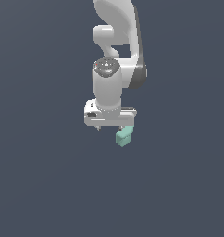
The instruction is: Pick up the object and move it to a goal position.
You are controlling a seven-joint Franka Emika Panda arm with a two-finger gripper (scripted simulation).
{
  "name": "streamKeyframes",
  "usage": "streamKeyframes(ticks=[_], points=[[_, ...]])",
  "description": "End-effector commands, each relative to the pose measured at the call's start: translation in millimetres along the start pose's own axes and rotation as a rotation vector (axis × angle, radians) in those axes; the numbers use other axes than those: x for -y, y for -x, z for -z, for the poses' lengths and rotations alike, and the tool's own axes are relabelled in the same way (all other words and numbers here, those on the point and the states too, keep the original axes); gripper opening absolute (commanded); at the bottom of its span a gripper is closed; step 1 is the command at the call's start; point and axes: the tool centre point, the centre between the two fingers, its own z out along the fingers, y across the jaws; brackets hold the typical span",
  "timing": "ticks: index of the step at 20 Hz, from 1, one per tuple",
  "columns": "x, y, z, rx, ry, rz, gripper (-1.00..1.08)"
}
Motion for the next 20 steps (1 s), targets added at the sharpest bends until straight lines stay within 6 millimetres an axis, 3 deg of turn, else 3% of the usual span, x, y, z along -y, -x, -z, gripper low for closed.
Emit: streamKeyframes(ticks=[1,10,20], points=[[0.0,0.0,0.0,0.000,0.000,0.000,1.00],[-15.8,-4.6,-5.5,-0.004,-0.019,-0.048,1.00],[-14.7,-4.3,-6.0,-0.004,-0.019,-0.056,1.00]])
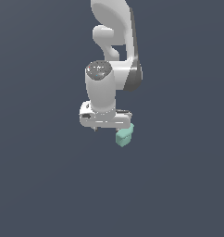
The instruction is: Pick up the object and move it to a goal position.
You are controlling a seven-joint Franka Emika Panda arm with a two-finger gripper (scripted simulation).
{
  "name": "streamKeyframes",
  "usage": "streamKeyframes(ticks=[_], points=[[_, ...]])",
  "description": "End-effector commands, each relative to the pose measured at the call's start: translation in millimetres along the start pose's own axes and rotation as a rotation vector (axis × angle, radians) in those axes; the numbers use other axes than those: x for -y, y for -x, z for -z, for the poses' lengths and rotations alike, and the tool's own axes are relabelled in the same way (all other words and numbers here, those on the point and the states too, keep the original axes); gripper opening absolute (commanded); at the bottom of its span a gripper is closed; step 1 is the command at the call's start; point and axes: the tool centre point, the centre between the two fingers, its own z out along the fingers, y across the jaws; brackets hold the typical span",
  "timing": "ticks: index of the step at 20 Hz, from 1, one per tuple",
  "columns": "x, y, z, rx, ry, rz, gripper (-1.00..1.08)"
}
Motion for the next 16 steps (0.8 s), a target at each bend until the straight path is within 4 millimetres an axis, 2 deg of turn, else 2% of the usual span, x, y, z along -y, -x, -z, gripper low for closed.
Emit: streamKeyframes(ticks=[1,8,16], points=[[1.6,0.5,-0.5,0.000,0.000,-0.008,1.00],[12.0,4.2,-3.5,0.002,0.005,-0.068,1.00],[33.3,12.7,-9.8,0.003,0.013,-0.193,1.00]])
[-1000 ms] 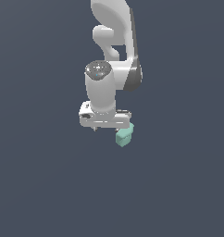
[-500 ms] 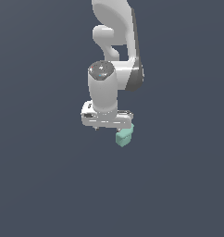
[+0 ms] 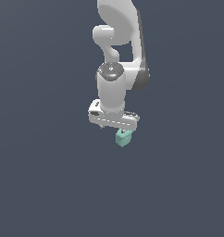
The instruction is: Pick up the object and move it to a goal position.
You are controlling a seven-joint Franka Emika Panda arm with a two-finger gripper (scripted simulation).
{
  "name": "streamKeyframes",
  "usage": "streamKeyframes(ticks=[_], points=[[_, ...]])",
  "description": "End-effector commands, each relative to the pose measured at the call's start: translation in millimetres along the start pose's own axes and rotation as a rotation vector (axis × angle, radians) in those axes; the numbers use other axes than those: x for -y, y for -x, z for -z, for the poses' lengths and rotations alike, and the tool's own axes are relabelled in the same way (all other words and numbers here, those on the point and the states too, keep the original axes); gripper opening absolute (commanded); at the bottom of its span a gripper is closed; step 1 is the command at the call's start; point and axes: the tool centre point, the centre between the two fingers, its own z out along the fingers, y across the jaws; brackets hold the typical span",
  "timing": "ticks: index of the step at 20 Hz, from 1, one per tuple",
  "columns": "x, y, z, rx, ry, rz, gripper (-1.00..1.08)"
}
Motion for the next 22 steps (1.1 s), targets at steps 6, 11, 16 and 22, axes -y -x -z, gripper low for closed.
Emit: streamKeyframes(ticks=[6,11,16,22], points=[[22.1,14.4,-6.9,0.000,0.010,-0.144,1.00],[36.1,24.4,-11.3,-0.001,0.016,-0.240,1.00],[47.0,32.8,-14.8,-0.003,0.021,-0.317,1.00],[55.2,39.5,-17.4,-0.004,0.025,-0.376,1.00]])
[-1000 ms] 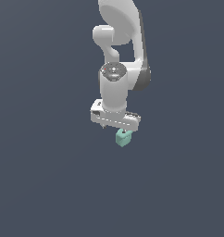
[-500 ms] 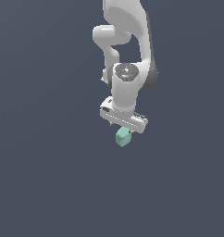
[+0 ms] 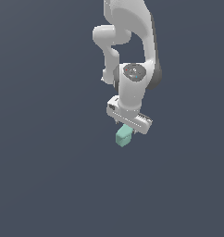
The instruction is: Pick up the object and move it to a goal position.
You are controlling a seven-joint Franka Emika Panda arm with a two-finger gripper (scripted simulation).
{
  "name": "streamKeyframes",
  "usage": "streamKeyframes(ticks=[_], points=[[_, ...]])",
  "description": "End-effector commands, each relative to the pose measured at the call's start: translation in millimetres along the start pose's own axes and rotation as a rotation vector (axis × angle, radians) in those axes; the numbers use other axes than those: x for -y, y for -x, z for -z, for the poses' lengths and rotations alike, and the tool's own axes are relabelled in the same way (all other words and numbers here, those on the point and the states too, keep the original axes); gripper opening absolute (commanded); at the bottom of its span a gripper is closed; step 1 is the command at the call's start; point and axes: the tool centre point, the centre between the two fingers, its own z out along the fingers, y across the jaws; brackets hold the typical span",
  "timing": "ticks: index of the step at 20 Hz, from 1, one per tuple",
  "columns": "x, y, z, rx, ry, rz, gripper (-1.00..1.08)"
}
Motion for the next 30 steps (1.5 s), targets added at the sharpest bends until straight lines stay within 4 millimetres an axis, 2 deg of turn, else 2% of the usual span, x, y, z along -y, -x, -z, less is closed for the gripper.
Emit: streamKeyframes(ticks=[1,11,20,25,26,30], points=[[1.6,2.9,-0.8,-0.001,0.001,-0.021,1.00],[3.1,5.6,-4.8,-0.001,0.002,-0.035,1.00],[2.1,6.4,-44.2,-0.001,0.002,-0.039,1.00],[3.1,5.9,-51.6,-0.001,0.002,-0.039,1.00],[3.1,5.9,-51.6,-0.001,0.002,-0.039,-1.00],[3.1,5.9,-51.6,-0.001,0.002,-0.039,-1.00]])
